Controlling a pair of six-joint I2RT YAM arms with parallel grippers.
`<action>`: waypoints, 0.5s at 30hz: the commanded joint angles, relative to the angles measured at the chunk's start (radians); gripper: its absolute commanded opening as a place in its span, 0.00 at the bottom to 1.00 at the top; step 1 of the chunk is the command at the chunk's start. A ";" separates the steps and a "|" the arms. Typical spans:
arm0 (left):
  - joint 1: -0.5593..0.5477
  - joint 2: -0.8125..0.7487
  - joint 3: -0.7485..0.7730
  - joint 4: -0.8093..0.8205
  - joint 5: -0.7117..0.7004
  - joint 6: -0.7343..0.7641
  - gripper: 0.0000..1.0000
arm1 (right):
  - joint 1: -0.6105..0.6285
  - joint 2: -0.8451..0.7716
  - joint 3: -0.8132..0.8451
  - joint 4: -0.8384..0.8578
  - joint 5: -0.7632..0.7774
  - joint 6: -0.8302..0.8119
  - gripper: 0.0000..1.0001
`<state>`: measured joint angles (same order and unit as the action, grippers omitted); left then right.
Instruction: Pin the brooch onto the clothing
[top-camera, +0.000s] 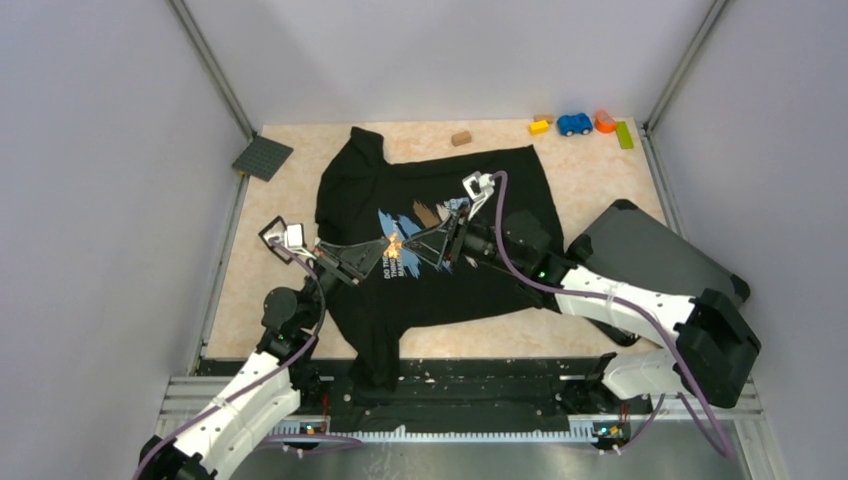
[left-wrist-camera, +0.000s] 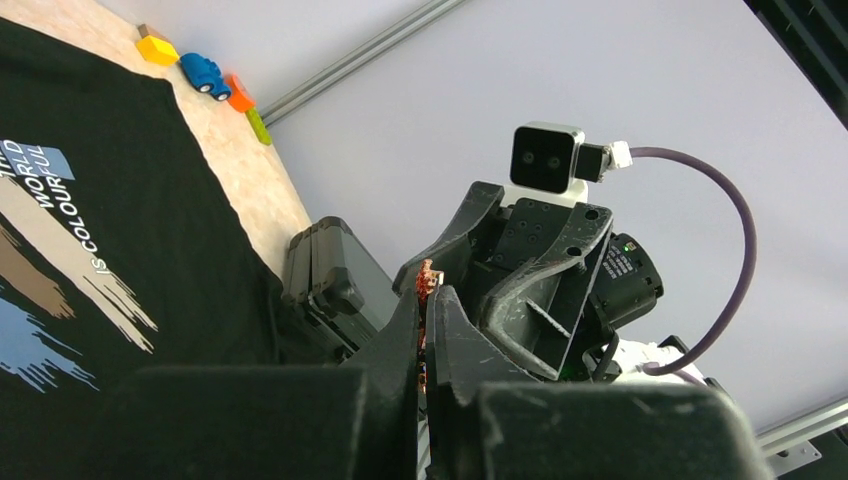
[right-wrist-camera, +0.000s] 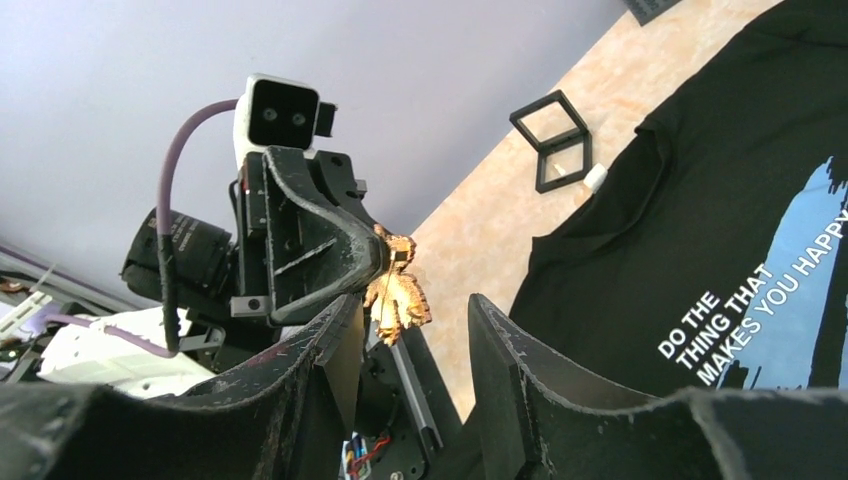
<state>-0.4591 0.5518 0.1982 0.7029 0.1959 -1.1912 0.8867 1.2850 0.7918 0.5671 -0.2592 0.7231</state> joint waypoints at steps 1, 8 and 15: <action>-0.002 -0.004 -0.002 0.076 -0.002 -0.005 0.00 | -0.006 0.024 0.064 0.012 -0.017 -0.037 0.44; -0.002 -0.002 0.003 0.074 0.000 -0.001 0.00 | -0.006 0.056 0.074 0.023 -0.031 -0.055 0.35; -0.002 0.009 0.006 0.076 0.008 0.004 0.00 | -0.006 0.089 0.093 0.037 -0.045 -0.065 0.29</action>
<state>-0.4591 0.5545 0.1978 0.7101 0.1944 -1.1973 0.8871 1.3506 0.8299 0.5552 -0.2852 0.6807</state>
